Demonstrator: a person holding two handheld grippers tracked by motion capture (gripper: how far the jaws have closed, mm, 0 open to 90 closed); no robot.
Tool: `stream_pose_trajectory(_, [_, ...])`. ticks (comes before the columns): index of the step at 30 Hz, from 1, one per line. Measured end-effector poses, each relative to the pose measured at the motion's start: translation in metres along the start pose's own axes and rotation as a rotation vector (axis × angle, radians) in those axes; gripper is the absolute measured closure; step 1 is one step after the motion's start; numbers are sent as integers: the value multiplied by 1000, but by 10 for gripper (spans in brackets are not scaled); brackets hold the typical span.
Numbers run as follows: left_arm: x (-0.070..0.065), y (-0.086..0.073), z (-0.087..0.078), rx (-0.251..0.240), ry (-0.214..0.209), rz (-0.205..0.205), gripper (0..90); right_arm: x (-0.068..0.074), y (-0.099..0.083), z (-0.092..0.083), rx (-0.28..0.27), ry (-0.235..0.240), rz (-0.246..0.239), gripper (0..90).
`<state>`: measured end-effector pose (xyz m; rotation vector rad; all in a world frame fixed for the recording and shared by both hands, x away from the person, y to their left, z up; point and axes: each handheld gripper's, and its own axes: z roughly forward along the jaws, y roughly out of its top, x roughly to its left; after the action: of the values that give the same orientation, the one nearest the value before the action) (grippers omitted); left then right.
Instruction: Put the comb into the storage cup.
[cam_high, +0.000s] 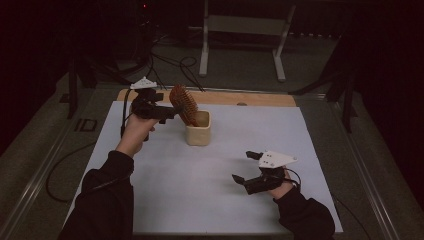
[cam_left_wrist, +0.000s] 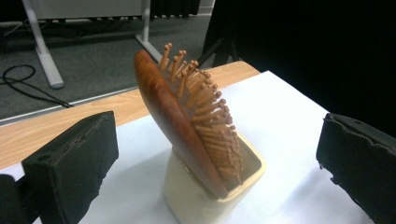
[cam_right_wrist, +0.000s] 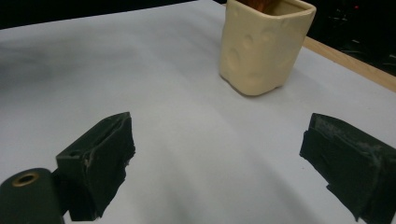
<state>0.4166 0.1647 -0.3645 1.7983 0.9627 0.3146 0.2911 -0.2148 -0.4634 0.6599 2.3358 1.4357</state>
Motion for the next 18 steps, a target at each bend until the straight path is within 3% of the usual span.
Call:
stream_pose_trajectory(4, [0,-4,-6,14,-20,10,0,0,0,-1,-5,-3,4,82])
stream_pose_trajectory(10, [1,-13,-19,-3,-24,37,0,1,0,-3,-2,-5,-1,82])
stream_pose_trajectory(18, [6,-29,-37,-1,-9,57,0,-1,-2,-7,-5,-13,2,82])
